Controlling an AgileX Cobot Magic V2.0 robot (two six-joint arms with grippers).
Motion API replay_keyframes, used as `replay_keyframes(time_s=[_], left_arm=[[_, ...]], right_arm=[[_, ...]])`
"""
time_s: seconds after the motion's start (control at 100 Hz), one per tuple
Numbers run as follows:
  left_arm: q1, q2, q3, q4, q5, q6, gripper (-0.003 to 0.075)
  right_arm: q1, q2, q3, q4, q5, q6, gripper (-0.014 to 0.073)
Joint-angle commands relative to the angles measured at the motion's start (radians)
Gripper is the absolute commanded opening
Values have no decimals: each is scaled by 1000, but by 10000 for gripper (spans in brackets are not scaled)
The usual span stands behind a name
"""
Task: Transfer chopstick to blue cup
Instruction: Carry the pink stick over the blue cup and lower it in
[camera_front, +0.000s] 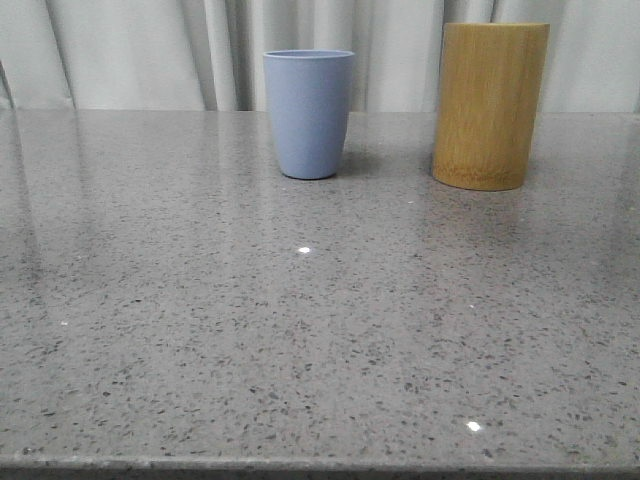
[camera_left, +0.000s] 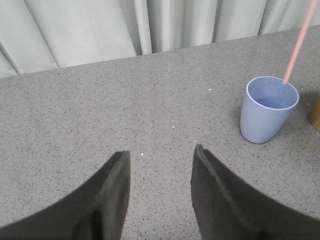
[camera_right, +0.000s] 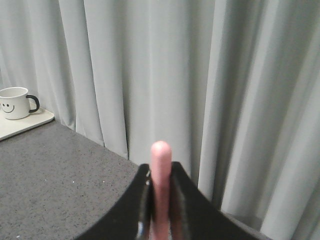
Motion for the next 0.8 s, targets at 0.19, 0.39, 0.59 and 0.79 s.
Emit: replay_keyframes(time_s=[0.19,0.39,0.59,0.79], left_arm=[[3,-9,-27,-2,-82,-9,285],[3,-9,-27,-2,-84,-9,285],[3,-9,-27,-2,-86,-9,285],[3,-9,-27,-2,-89,-9,285]], right_arm=[[-2,11,-32,-7,-126,-7,-62],[-16,38,-32,-13,-118,-7,-62],[-32,67,-31,-28,-98,-8,-62],[-35,81,-5,-39,-87,-8,-62]])
